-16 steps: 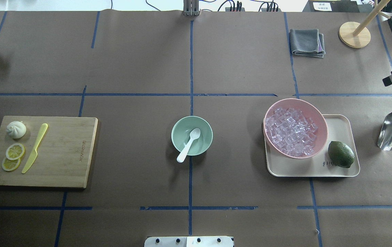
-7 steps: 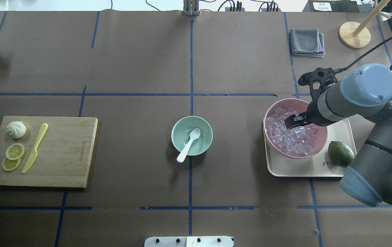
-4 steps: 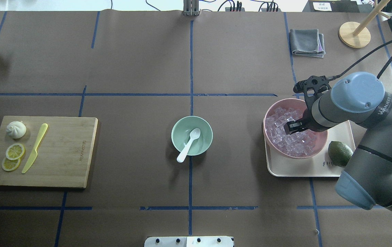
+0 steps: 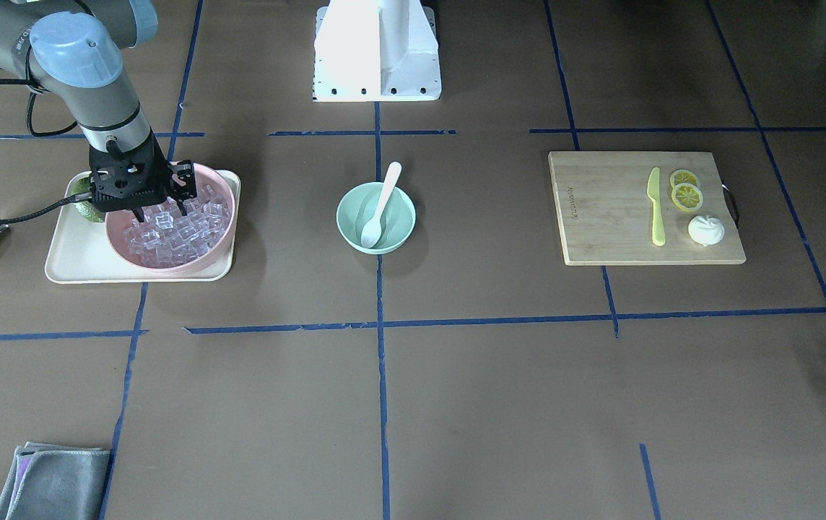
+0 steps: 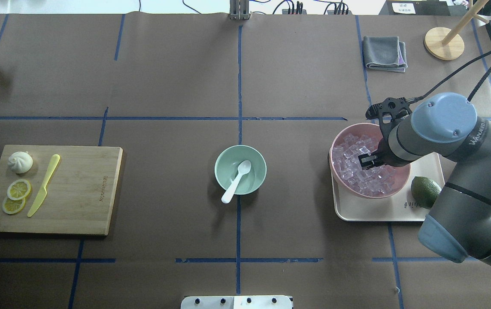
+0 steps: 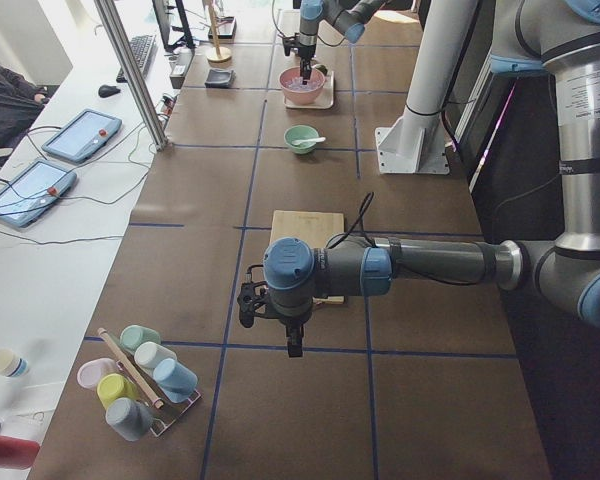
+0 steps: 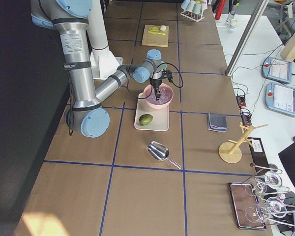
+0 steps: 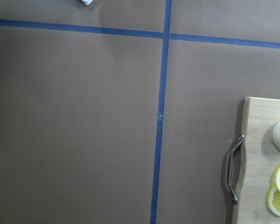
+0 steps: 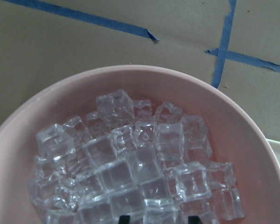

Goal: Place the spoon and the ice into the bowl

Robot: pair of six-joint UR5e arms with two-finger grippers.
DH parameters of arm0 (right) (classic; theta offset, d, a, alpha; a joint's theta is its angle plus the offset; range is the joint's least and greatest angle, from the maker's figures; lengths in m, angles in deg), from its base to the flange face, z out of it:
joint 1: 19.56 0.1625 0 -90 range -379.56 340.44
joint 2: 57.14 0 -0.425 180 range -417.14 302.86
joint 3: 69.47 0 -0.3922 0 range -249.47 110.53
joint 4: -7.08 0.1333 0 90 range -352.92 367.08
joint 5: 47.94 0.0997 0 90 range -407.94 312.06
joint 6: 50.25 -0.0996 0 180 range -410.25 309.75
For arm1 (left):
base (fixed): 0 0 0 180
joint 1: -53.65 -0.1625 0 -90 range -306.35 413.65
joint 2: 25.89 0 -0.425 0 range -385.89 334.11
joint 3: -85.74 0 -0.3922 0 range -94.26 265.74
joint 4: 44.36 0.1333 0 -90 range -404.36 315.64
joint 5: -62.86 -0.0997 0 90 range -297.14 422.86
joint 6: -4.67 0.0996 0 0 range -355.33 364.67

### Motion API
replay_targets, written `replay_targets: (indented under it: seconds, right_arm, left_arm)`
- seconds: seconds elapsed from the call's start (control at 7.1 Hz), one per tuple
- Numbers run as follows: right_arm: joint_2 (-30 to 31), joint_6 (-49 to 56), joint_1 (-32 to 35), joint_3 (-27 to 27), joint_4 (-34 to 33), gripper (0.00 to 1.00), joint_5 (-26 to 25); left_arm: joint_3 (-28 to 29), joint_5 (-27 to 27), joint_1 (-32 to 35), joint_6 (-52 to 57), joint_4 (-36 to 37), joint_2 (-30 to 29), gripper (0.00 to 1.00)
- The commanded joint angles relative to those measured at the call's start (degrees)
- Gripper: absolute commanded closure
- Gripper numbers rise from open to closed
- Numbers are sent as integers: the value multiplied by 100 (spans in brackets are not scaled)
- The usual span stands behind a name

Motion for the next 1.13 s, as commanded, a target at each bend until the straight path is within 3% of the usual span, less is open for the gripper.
replay_targets:
  seconds: [0.0,0.28,0.42,0.85,0.99]
  right_arm:
    - [6,-23,-1,-10,0,88,0]
    - [-64,-50,-1,129,0,96,26]
    - [-439,-381,26,182,-148,98,35]
    - [-1870,-2776,-429,35,-1280,97,-35]
    - [-2249,-3297,-631,-201,-1301,96,-235]
  left_arm:
    - [4,-3,2,-6,0,0,0]
    - [4,-3,2,2,0,0,0]
    - [4,-3,2,2,0,0,0]
    - [4,-3,2,2,9,0,0]
    - [4,6,2,2,17,0,0]
